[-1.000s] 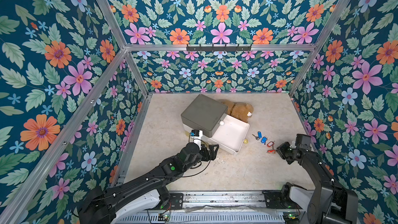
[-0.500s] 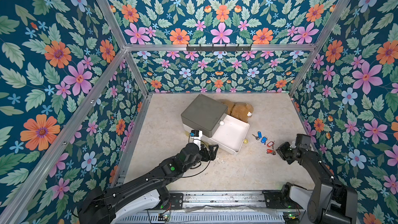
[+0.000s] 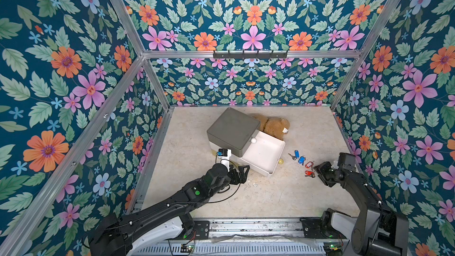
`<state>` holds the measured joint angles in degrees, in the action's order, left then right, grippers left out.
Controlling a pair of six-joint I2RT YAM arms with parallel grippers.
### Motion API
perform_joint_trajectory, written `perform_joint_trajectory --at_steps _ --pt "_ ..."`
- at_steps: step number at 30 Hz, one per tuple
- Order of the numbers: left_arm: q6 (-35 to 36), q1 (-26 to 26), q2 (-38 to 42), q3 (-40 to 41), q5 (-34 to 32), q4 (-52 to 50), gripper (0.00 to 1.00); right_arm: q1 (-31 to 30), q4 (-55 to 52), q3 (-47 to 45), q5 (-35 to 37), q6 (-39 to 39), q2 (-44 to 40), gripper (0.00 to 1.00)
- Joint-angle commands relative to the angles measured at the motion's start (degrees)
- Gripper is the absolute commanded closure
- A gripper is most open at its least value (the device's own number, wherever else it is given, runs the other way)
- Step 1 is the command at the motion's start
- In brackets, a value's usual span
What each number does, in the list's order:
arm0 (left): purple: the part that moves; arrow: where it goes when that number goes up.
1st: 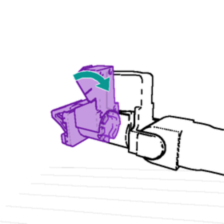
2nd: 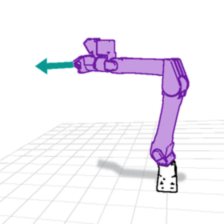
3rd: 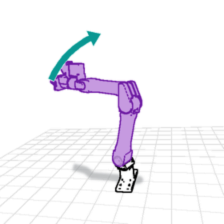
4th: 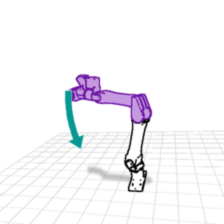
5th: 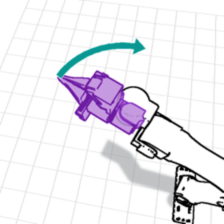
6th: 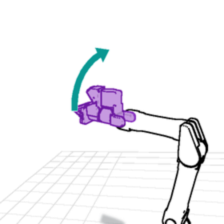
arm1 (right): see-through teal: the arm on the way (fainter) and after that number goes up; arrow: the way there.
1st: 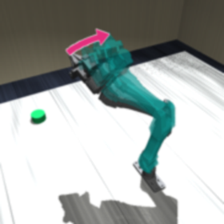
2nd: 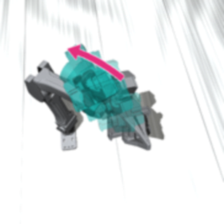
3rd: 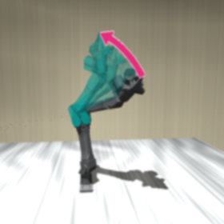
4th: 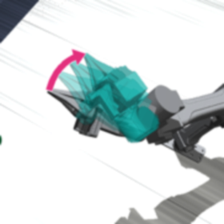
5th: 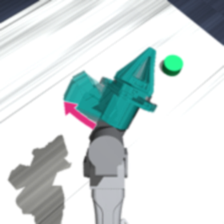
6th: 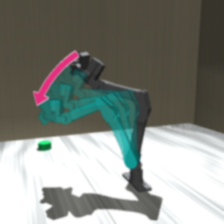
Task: Take the keys out of the drawer
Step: Place the key at the center of the board.
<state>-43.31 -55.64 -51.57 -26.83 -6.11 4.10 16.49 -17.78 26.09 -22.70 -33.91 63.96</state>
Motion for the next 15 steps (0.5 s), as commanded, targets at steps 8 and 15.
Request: perform_joint_trajectory --at_steps 8,15 --pt "1.0 -0.1 0.0 -1.2 -0.8 1.1 0.01 -0.1 4.2 0.9 -12.4 0.3 -5.5 0.36" --pt "2.3 -0.1 0.1 -4.9 -0.2 -1.7 0.01 -3.0 7.1 1.8 -19.5 -3.4 -7.4 0.3"
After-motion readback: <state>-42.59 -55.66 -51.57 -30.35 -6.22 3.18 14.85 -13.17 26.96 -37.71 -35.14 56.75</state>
